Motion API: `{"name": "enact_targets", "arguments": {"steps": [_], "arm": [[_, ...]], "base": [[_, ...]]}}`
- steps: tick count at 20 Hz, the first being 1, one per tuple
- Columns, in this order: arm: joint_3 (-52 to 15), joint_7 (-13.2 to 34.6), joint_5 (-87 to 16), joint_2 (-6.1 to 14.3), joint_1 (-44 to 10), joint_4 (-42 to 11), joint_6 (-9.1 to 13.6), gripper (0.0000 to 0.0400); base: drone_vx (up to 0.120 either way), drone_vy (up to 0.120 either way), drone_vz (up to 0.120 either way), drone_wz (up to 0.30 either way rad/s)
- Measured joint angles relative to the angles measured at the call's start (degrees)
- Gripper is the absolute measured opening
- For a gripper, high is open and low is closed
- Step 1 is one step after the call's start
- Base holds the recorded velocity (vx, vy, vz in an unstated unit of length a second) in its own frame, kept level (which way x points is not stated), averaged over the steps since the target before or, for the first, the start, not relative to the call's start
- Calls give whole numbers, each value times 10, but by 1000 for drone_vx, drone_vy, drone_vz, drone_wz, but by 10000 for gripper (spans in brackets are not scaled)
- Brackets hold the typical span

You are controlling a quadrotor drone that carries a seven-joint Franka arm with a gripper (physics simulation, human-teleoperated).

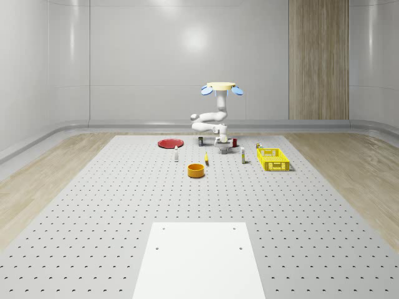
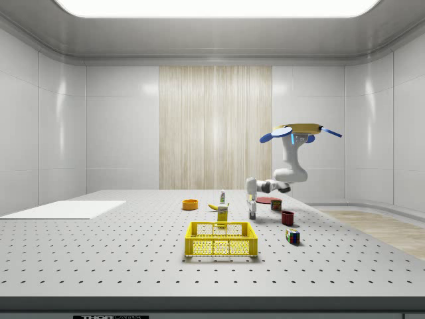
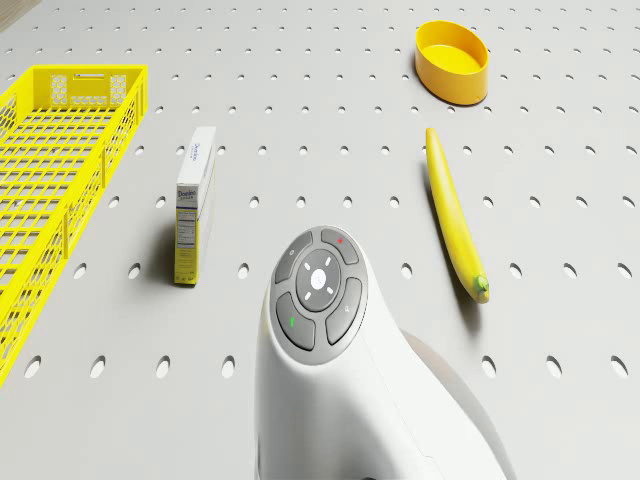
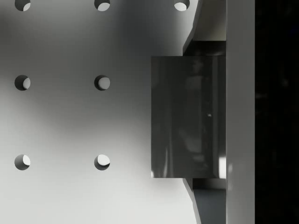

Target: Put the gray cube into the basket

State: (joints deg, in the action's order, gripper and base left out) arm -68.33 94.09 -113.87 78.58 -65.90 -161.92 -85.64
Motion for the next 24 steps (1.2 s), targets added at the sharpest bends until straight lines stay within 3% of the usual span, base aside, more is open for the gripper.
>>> {"name": "enact_targets", "arguments": {"steps": [6, 8, 19, 24], "arm": [[-27, 5, 27, 3, -1, -7, 7, 251], [-43, 7, 42, 4, -2, -10, 12, 251], [-83, 15, 84, 15, -8, -16, 14, 250], [-87, 17, 90, 22, -10, -16, 8, 250]], "base": [[0, 0, 0, 0], [0, 0, 120, 0], [116, 0, 105, 0], [120, 120, 16, 0]]}}
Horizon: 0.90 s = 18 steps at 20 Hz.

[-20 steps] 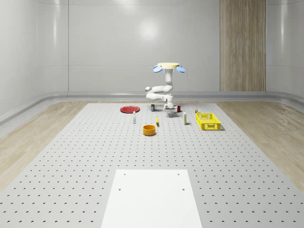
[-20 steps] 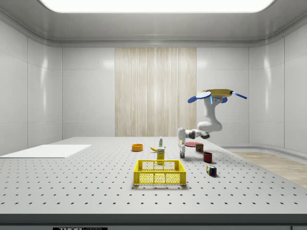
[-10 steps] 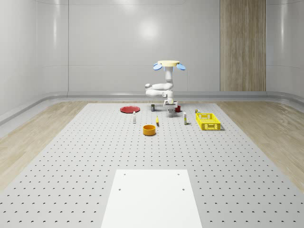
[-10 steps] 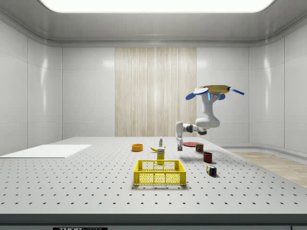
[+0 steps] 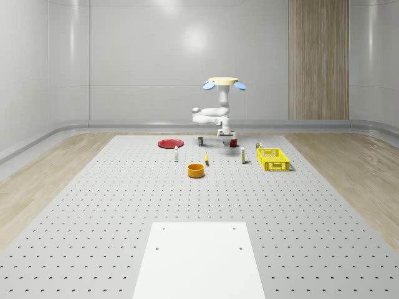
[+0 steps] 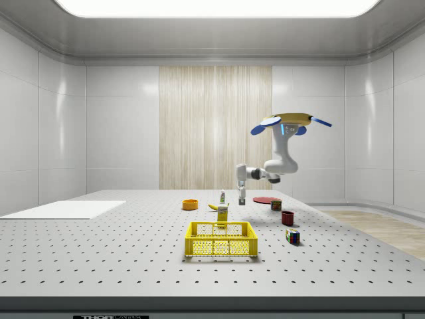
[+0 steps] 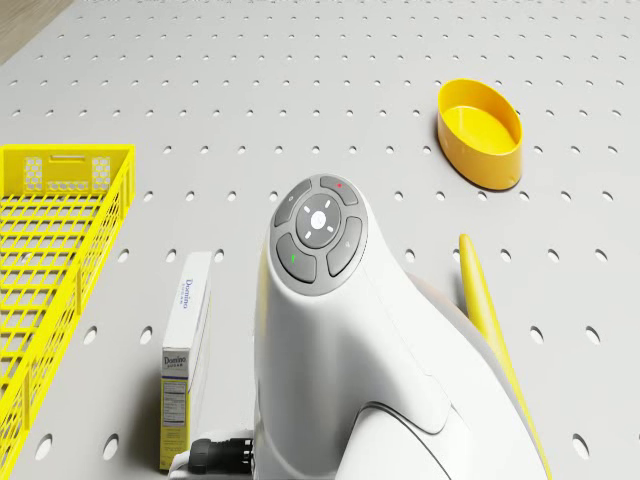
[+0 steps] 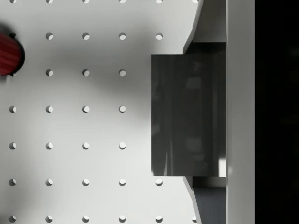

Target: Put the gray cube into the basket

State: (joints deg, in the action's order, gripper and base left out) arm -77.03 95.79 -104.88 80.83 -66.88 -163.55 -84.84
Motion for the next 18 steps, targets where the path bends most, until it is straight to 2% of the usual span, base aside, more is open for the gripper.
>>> {"name": "enact_targets", "arguments": {"steps": [11, 18], "arm": [[-4, 3, 8, 15, -4, 1, -14, 250], [-5, 5, 11, 24, -6, 1, -22, 250]], "base": [[120, 120, 116, 0], [120, 120, 0, 0]]}}
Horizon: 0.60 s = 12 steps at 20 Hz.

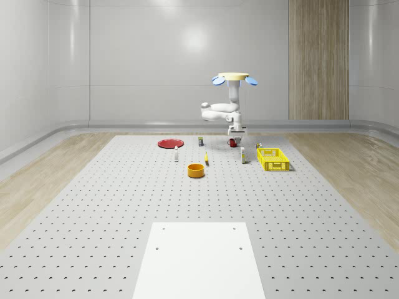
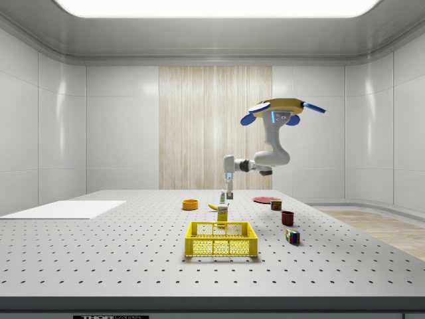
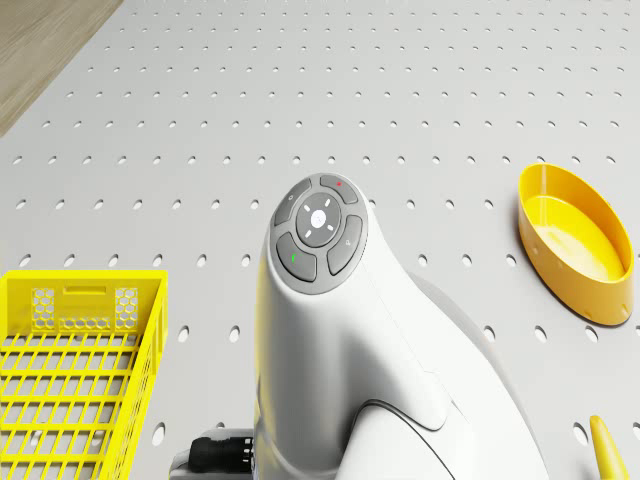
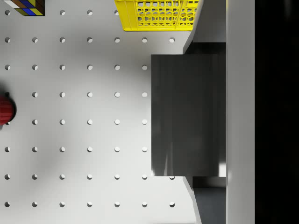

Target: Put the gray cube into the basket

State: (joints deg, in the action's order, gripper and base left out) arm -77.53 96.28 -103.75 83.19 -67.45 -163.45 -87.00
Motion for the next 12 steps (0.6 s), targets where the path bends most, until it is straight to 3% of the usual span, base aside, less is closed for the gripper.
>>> {"name": "enact_targets", "arguments": {"steps": [7, 12], "arm": [[-1, 2, 3, 8, -2, 0, -7, 250], [-2, 3, 6, 13, -3, 1, -12, 250]], "base": [[114, 120, 0, 0], [0, 120, 0, 0]]}}
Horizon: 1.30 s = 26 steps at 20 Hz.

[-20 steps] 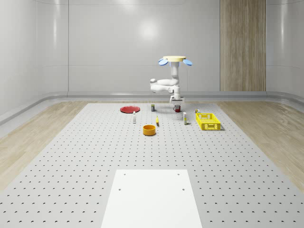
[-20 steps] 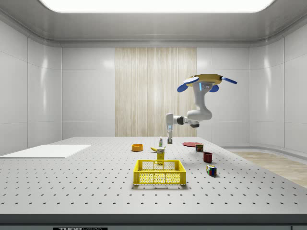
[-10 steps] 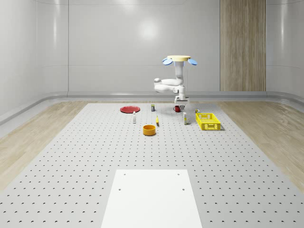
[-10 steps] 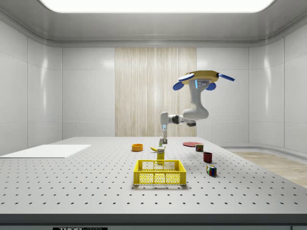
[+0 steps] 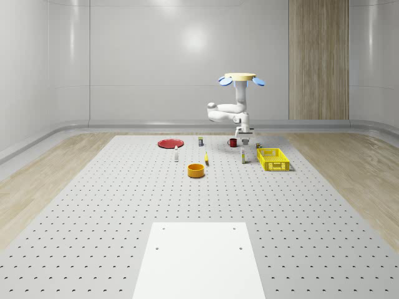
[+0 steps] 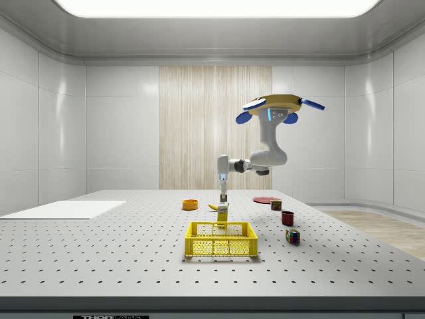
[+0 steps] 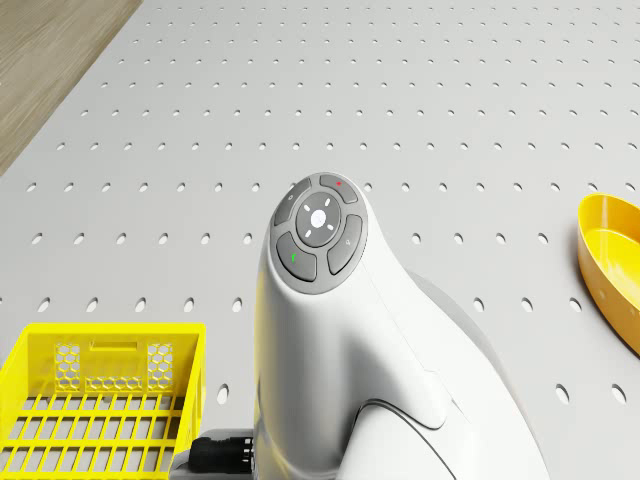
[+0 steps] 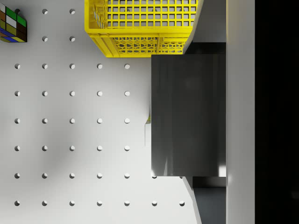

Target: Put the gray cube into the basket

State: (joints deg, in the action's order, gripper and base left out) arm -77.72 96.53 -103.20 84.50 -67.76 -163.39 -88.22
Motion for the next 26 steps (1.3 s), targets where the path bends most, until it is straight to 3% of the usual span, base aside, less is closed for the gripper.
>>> {"name": "enact_targets", "arguments": {"steps": [11, 19, 26], "arm": [[-1, 2, 4, 10, -2, 0, -10, 250], [-2, 3, 7, 17, -4, 1, -16, 250], [-3, 4, 9, 22, -5, 1, -20, 250]], "base": [[0, 120, 0, 0], [0, 120, -95, 0], [0, 120, -6, 0]]}}
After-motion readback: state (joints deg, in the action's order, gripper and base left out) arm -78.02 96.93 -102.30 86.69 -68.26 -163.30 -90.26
